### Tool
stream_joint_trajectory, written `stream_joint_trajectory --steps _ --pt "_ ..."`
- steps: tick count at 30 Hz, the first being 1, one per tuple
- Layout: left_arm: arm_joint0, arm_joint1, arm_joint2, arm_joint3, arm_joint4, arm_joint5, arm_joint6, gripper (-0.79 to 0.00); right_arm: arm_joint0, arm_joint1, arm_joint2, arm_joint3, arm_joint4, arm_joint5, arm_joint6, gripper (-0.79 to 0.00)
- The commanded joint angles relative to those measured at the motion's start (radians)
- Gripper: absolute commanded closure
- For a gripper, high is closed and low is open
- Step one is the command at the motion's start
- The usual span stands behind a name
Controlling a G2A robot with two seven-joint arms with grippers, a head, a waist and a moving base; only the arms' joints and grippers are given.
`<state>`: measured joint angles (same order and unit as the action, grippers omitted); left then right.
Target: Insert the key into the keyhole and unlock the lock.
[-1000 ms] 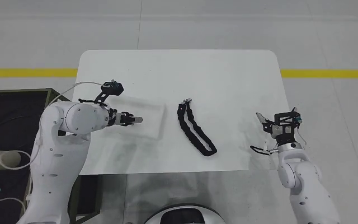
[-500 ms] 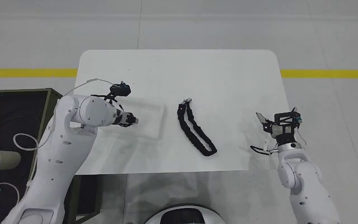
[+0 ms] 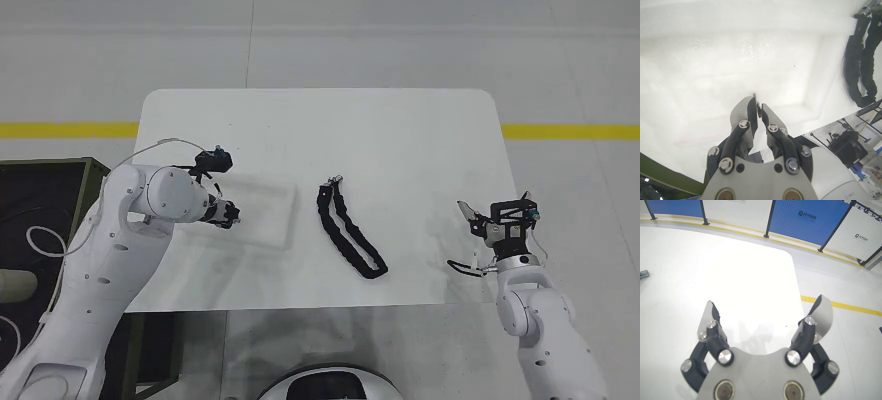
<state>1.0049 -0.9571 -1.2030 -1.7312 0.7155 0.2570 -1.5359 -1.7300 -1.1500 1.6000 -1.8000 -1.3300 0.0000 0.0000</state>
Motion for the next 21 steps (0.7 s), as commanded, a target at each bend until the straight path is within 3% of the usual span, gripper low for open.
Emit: stream_joint_trajectory --steps 1,8,12,15,17,19,21 --pt "-0.001 0.005 -0.001 -0.004 0.000 0.005 0.000 0.000 0.000 0.000 0.000 0.000 0.000 0.000 0.000 -0.785" --pt "0.016 0.039 -0.011 -0.085 0.029 0.017 0.000 0.000 0.000 0.000 0.000 0.000 0.000 0.000 0.000 -0.785" --pt "0.029 0.071 -0.085 -0.181 0.004 0.027 0.000 0.000 0.000 0.000 0.000 0.000 0.000 0.000 0.000 -0.785" --pt "0.066 0.078 -0.216 -0.263 -0.132 0.071 0.043 0.000 0.000 0.000 0.000 0.000 0.000 0.000 0.000 -0.785" --pt "0.113 0.073 -0.315 -0.271 -0.310 0.086 0.141 0.000 0.000 0.000 0.000 0.000 0.000 0.000 0.000 -0.785" --pt "0.179 0.064 -0.408 -0.216 -0.515 0.016 0.271 0.000 0.000 0.000 0.000 0.000 0.000 0.000 0.000 -0.785" --pt "0.244 0.052 -0.477 -0.121 -0.744 -0.121 0.369 0.000 0.000 0.000 0.000 0.000 0.000 0.000 0.000 -0.785"
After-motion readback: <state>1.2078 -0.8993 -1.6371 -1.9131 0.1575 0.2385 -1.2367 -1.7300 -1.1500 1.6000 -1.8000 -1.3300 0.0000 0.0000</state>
